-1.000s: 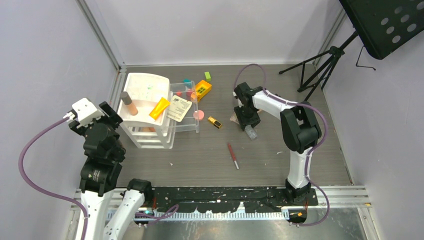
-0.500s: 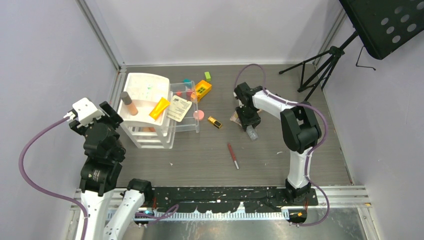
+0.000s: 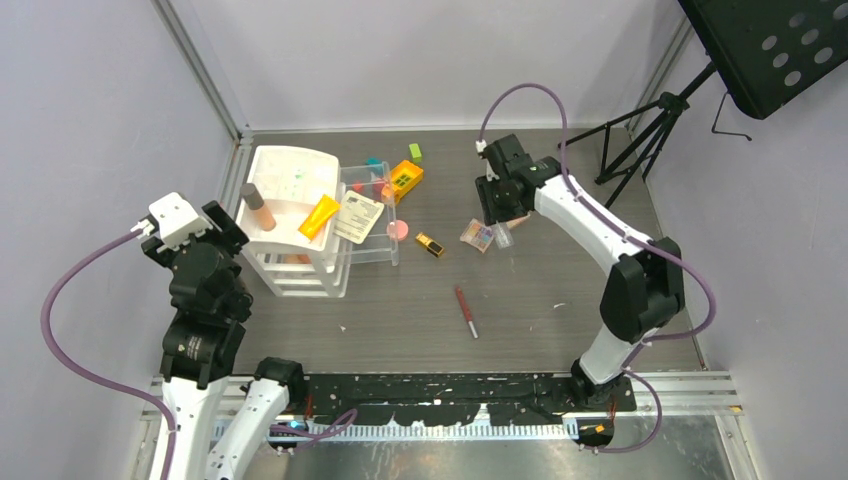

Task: Organize the makeup
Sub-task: Pick up the makeup from the center of the board.

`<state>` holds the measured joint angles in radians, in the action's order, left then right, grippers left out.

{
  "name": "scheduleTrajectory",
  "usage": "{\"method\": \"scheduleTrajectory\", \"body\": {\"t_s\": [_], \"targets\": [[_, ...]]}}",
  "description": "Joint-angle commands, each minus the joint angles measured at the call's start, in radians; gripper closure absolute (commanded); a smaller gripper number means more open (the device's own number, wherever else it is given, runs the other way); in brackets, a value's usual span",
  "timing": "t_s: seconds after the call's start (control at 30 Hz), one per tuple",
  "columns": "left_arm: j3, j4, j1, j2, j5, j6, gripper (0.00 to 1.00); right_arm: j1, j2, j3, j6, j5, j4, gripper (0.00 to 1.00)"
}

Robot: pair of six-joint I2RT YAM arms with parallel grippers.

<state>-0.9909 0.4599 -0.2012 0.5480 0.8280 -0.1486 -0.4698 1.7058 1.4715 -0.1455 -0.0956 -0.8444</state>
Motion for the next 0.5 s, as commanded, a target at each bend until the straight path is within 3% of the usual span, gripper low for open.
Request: {"method": "scheduleTrajectory", "body": {"t_s": [0.0,0.47], "targets": [[-0.005,-0.05,-0.003,0.007,-0.007,-0.002,0.31,-0.014,-0.11,0.005,-0.034,-0.021,0.116,1.0],[-0.003,-0.048,-0.003,-0.002,-0.012,-0.003,0.31,-0.092,-0.321,-0.213,-0.162,0.052,0.573,1.0]]}}
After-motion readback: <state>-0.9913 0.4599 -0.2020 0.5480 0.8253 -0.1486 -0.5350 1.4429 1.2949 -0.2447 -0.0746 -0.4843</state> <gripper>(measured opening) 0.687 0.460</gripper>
